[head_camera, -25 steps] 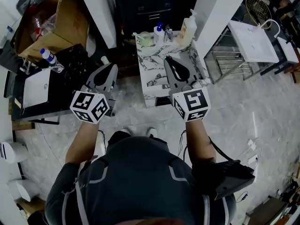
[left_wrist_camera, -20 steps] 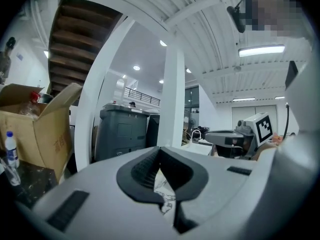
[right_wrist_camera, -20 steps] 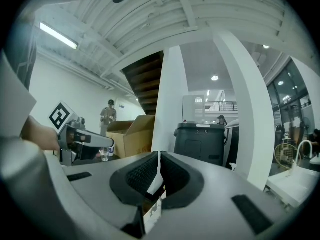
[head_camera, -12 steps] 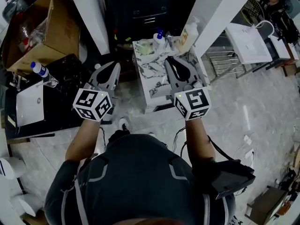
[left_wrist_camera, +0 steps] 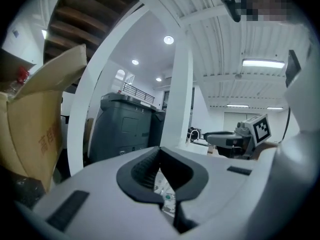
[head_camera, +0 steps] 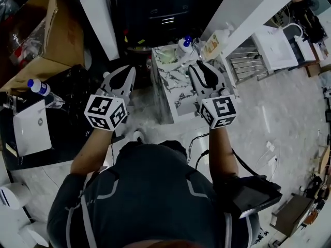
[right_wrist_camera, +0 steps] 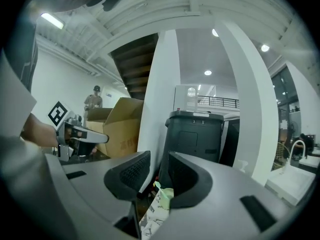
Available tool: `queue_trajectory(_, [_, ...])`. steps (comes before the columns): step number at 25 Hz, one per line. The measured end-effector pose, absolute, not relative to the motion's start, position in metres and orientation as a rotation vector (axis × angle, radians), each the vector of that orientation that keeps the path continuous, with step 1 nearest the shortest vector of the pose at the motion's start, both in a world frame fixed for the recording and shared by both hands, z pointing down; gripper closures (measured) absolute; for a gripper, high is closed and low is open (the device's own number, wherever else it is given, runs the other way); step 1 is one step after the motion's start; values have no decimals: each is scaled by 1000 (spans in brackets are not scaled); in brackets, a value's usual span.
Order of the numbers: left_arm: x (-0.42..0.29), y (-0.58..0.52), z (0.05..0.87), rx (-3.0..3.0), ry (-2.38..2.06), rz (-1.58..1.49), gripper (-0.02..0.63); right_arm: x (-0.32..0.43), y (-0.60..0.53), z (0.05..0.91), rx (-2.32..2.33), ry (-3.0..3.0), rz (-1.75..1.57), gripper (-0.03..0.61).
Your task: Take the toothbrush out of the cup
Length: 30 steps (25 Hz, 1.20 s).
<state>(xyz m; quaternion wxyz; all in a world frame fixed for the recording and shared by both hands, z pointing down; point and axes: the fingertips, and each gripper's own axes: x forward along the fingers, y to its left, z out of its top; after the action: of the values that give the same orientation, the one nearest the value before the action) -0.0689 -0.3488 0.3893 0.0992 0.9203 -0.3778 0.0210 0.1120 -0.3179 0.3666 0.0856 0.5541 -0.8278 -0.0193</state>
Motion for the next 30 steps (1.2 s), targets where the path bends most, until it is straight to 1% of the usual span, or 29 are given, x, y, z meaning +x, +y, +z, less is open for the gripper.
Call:
queue_trajectory(5, [-63,-367,411,2700,-1112,102,604,113,-348,393,1599,-2453,-71,451])
queue_trajectory(7, [-62,-372,418,2666,-1158,106,604,112,-360,406,1568,-2455,-68,436])
queue_trajectory(11, [-56,-380,431,2572,-1288,75,604,119,-388,439,1499,-2460,-93,431])
queue_trajectory(22, [-26,-371,469,2449,-1444,164,604,100,-439,537,1146,-2546,-9,408])
queue_trajectory(30, [-30,-361,493,2356,-1551,176,604,88,-469,583,1091,-2520,-61,402])
